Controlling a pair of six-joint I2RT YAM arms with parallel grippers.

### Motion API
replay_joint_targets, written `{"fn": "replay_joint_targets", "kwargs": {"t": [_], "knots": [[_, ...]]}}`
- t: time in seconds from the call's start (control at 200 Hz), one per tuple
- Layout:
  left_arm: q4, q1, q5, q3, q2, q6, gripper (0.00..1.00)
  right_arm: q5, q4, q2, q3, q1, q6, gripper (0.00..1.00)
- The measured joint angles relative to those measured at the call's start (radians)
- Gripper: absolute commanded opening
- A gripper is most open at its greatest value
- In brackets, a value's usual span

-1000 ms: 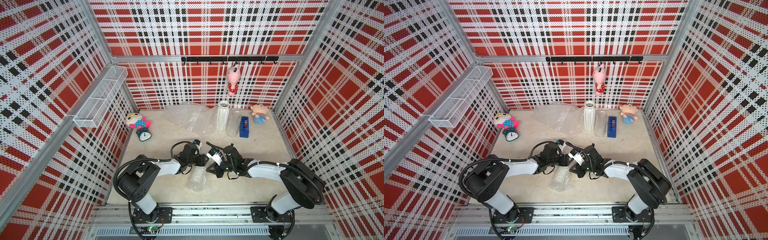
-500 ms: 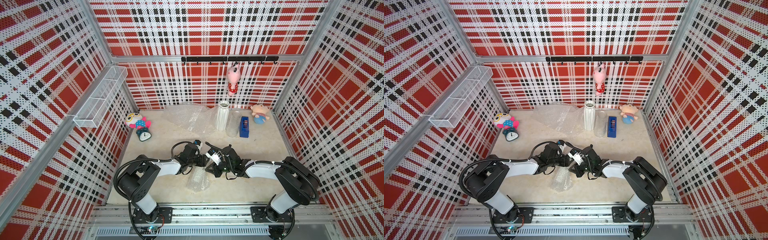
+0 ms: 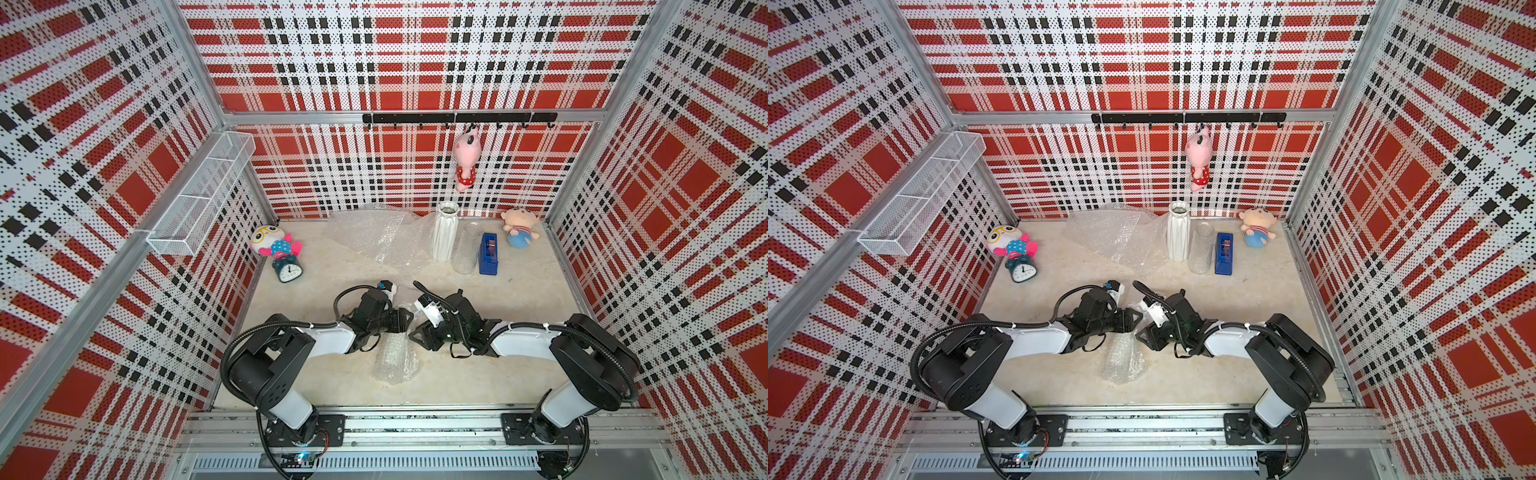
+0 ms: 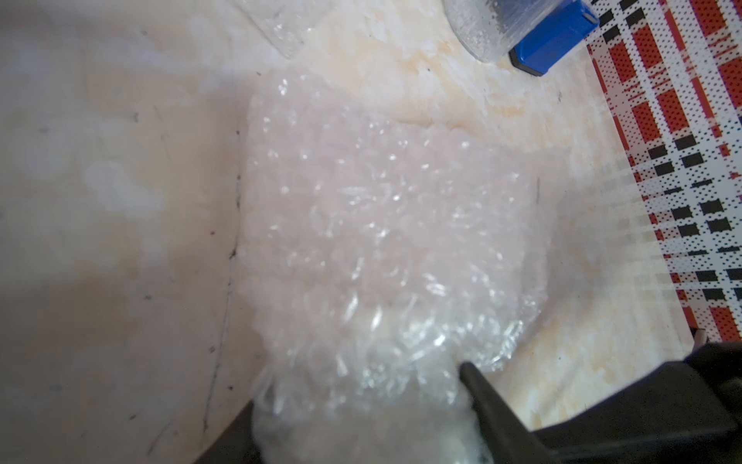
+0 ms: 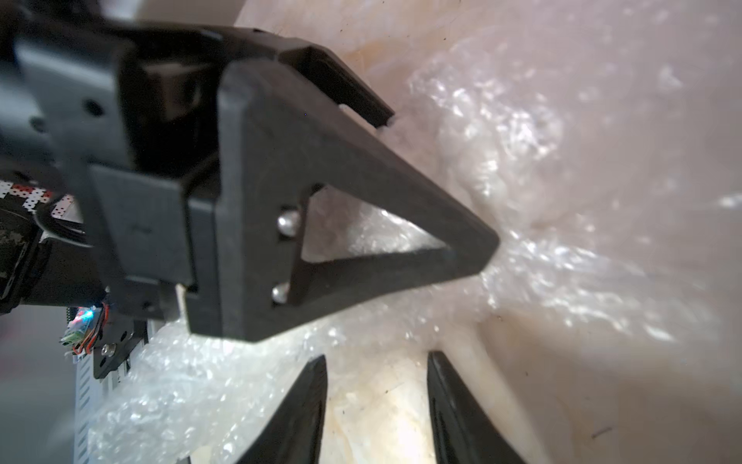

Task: Wrap vases in bubble wrap
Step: Stick the tape on the bubble wrap.

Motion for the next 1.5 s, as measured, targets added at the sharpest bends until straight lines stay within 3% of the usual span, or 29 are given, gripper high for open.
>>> {"fn": "replay_joint_targets", "kwargs": {"t": [0.311,0.932,1.217,1.503], "knots": [[0.028,0.053,-0.017,-0.04,-0.024,-0.062,0.36,0.042,0.024,-0.072,-0.016,0.01,0.04,0.42],[0.035,0.051,-0.014,-0.041,-0.024,-0.071,0.36,0.071,0.073,0.086,0.042,0.078,0.076,0.41],[0.05,0.059,-0.026,-0.054,-0.031,-0.092,0.35,0.168,0.048,0.043,0.028,0.064,0.12,0.5],[0.067,0.087,-0.048,-0.079,-0.05,-0.129,0.35,0.104,0.18,-0.048,-0.031,0.036,0.294,0.62]]}}
